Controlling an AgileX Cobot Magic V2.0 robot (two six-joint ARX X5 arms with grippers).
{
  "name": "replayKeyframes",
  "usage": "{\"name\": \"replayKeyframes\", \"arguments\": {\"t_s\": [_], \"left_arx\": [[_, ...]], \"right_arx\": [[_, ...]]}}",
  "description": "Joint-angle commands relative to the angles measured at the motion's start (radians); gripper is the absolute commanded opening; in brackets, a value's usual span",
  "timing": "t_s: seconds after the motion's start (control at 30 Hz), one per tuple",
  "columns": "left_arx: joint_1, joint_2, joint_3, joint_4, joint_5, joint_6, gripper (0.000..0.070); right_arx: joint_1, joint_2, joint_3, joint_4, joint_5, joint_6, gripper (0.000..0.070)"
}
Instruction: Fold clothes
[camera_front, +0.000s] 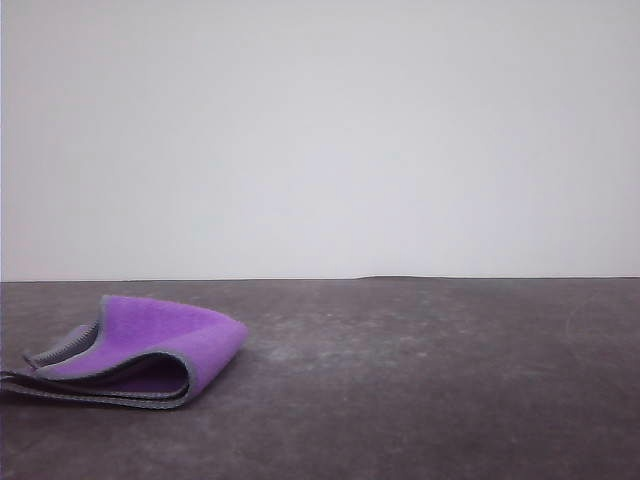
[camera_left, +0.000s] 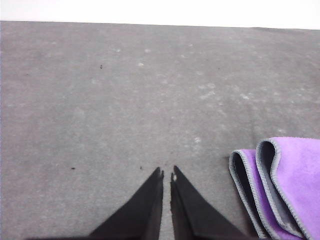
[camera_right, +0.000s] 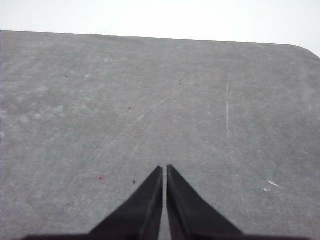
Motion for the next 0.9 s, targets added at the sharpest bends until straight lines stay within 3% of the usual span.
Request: {"name": "replayKeyframes", "arguments": {"t_s": [0.0,0.87], "left_arx": [[-0.002,-0.001,-0.018,-0.01,-0.003,-0.003,0.0017],[-0.002,-0.001,-0.018,-0.01,-0.003,-0.003,0.0017]], "right_arx": [[-0.001,0.0,-0.008,0.011,0.004,0.011,0.0007],[-0.001,0.0,-0.008,0.011,0.004,0.011,0.0007]]}}
